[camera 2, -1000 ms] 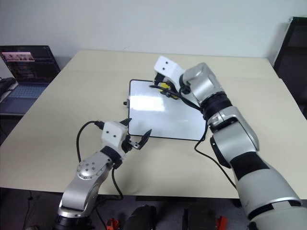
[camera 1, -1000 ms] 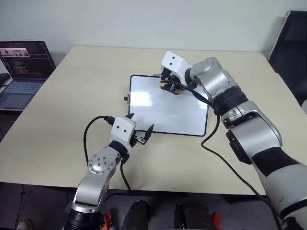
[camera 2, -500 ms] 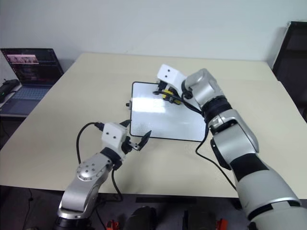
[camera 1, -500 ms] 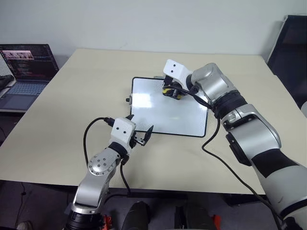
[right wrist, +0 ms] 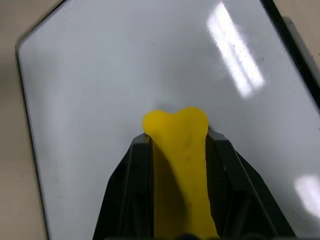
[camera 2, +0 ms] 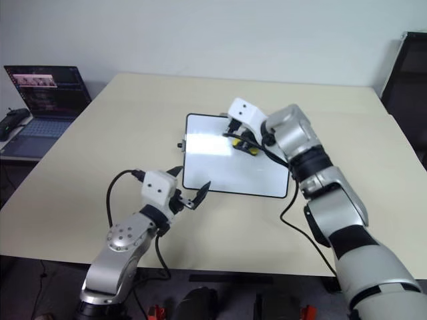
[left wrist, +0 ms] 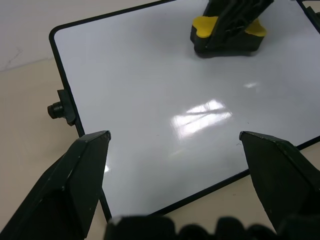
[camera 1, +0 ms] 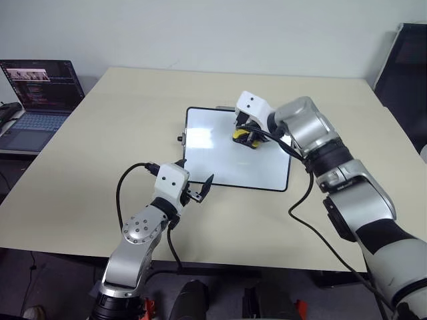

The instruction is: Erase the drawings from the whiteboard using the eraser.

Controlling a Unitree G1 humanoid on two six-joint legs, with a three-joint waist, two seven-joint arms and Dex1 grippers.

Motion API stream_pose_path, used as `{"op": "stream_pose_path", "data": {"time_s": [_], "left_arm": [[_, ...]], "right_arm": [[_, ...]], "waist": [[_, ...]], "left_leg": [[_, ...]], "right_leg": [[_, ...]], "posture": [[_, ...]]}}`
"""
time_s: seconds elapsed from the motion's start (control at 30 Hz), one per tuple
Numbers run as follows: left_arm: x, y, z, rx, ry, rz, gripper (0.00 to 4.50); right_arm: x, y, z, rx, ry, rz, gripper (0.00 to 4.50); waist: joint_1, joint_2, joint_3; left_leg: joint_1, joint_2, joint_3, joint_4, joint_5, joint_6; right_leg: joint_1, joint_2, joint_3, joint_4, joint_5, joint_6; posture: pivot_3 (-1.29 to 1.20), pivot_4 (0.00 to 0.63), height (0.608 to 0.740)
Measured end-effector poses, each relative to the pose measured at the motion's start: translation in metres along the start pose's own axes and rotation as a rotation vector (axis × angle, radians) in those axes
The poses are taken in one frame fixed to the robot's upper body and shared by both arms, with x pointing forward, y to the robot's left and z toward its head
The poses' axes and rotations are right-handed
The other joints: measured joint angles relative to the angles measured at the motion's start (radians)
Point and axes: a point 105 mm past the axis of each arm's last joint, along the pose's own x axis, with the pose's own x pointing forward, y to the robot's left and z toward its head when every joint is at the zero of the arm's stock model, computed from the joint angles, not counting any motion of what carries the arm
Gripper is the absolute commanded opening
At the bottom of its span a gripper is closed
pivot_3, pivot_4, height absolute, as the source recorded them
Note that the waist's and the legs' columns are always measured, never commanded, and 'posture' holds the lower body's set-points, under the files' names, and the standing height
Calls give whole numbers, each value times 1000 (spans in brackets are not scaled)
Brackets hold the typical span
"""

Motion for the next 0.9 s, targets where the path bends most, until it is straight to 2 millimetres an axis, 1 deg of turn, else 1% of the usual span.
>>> {"op": "stream_pose_path", "data": {"time_s": [0.1,0.2,0.3,0.33,0.37,0.57,0.7,0.8,0.9], "left_arm": [[4,1,9,18,-26,-20,4500],[7,2,14,40,-37,-46,4500],[8,0,19,48,-49,-72,4500],[8,1,19,49,-46,-77,4500],[8,1,18,49,-42,-81,4500],[7,-1,15,33,-27,-96,4500],[5,-1,11,18,-7,-87,4500],[1,1,3,-14,20,-56,4500],[-1,-1,0,-34,32,-43,4500]], "right_arm": [[-11,15,-9,98,-21,-9,1084],[-30,28,-6,203,-91,-64,1084],[-52,29,0,269,-164,-162,1084],[-60,29,-1,292,-191,-208,1084],[-64,29,-4,311,-198,-236,1084],[-88,26,-52,473,-167,-464,1084],[-104,25,-82,540,-139,-608,1084],[-108,31,-109,581,-82,-670,1084],[-107,36,-125,608,-43,-700,1084]], "waist": [[1,0,0],[-1,0,0],[-3,0,0],[-3,0,0],[-2,0,0],[-2,0,0],[-2,0,0],[-4,0,0],[-5,0,0]], "left_leg": [[-6,0,0,-2,0,0],[-22,0,0,-1,0,0],[-26,0,1,-2,0,0],[-27,0,1,-3,0,0],[-27,0,1,-3,0,0],[-27,-1,1,-3,0,0],[-26,-1,1,-3,0,0],[-26,0,2,-3,0,0],[-26,0,3,-3,0,0]], "right_leg": [[-7,0,0,0,0,0],[-24,0,0,2,0,0],[-29,0,0,2,0,0],[-29,0,0,1,0,0],[-29,0,0,0,0,0],[-28,0,0,1,0,0],[-28,1,0,1,0,0],[-28,1,1,1,0,0],[-28,2,1,2,0,0]], "posture": [[0,150,740],[0,150,740],[0,150,740],[0,150,740],[0,150,740],[0,150,740],[0,150,740],[0,150,740],[0,150,740]]}}
